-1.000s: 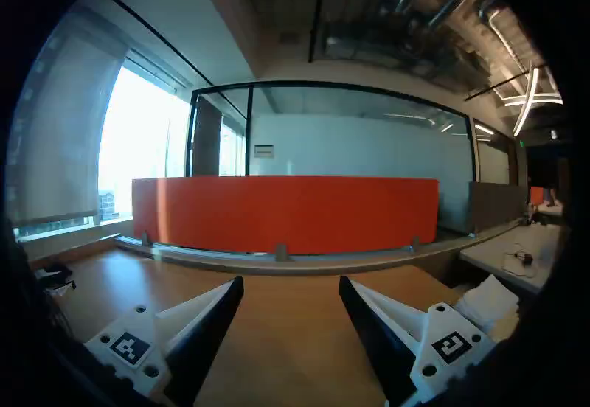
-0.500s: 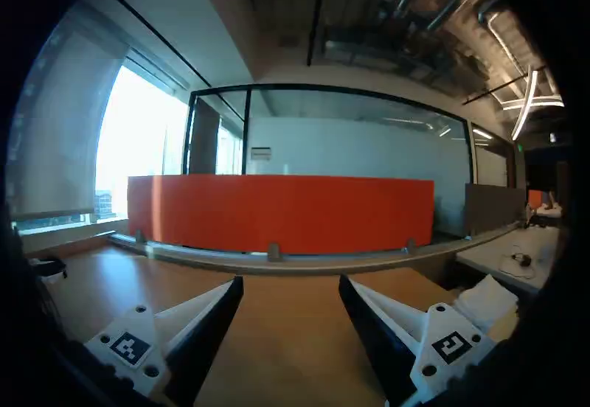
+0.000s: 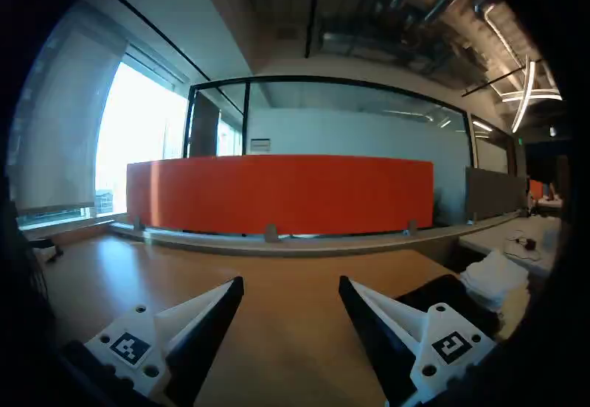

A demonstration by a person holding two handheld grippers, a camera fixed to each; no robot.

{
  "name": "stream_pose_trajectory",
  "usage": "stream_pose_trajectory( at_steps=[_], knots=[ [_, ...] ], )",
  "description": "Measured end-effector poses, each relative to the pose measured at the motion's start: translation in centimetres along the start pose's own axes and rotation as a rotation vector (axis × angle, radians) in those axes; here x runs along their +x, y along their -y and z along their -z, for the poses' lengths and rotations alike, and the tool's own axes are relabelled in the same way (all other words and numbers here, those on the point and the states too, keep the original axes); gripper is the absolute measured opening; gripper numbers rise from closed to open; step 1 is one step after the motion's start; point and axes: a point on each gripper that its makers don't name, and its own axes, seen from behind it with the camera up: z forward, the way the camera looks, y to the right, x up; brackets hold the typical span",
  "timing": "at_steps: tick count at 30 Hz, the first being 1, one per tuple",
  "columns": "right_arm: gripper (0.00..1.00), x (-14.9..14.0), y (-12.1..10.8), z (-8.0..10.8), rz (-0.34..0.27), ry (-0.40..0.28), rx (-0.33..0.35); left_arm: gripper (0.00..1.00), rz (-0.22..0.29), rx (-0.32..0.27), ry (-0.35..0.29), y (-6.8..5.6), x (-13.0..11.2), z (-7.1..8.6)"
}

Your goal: Fold towel

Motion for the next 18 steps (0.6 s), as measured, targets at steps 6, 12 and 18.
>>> stream_pose_trajectory(
  at_steps=[6, 12, 18],
  knots=[
    [1.0, -2.1, -0.6, 0.4, 0.014, 0.009, -0.007, 0.84, 0.0, 0.0, 0.0, 0.0, 0.0, 0.0],
    [1.0, -3.1, -0.9, 0.5, 0.007, 0.004, -0.001, 0.84, 0.0, 0.0, 0.0, 0.0, 0.1, 0.0],
    [1.0, -3.4, -1.0, 0.6, -0.01, -0.002, -0.001, 0.84, 0.0, 0.0, 0.0, 0.0, 0.1, 0.0]
  ],
)
